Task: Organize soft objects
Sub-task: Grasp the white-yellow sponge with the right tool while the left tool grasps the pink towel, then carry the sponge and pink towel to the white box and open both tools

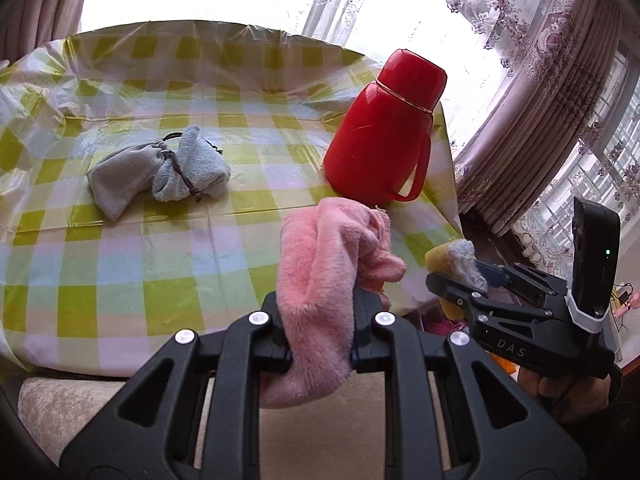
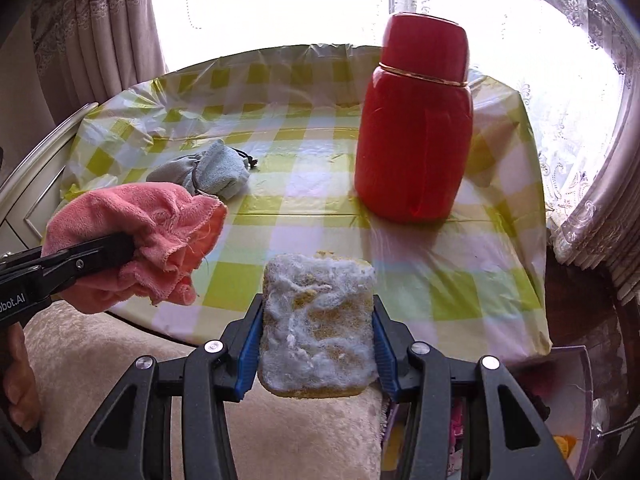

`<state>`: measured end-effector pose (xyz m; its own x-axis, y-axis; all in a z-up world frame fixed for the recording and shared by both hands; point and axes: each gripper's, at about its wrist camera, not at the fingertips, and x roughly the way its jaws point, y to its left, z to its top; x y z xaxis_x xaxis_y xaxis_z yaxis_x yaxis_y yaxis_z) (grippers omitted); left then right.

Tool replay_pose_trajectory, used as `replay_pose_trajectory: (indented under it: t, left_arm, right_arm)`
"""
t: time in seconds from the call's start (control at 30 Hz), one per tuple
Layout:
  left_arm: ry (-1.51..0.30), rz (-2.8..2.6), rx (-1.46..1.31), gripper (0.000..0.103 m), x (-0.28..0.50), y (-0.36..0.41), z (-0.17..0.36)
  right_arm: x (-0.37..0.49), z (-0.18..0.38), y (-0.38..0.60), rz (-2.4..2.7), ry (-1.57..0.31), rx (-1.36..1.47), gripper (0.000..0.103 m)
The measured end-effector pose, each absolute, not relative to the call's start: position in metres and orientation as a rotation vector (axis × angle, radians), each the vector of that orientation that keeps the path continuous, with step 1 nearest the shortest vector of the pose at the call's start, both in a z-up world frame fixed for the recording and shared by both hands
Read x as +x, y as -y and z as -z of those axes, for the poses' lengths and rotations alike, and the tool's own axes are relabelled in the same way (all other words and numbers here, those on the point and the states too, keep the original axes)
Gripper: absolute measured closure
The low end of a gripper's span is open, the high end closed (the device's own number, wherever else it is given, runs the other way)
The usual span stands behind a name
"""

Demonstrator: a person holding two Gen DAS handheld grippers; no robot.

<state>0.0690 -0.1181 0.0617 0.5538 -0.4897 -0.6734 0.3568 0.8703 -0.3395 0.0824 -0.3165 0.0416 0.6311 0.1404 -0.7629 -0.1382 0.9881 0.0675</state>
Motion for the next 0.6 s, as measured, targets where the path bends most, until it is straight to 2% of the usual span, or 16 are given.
replay_pose_trajectory:
  t: [0.3,0.6]
  left_arm:
    - [-0.869,0.64,-0.137,0.081,0.061,0.183,-0.069]
    - [-0.905,0.765,-0.087,0.081,0.054,0.246,-0.072]
  right_arm:
    - [0.052,-0.03,0.432,0.078,-0.905,0.11,0.054]
    - [0.052,-0.019,0.489,0.182,-0.911,0.167,0.049]
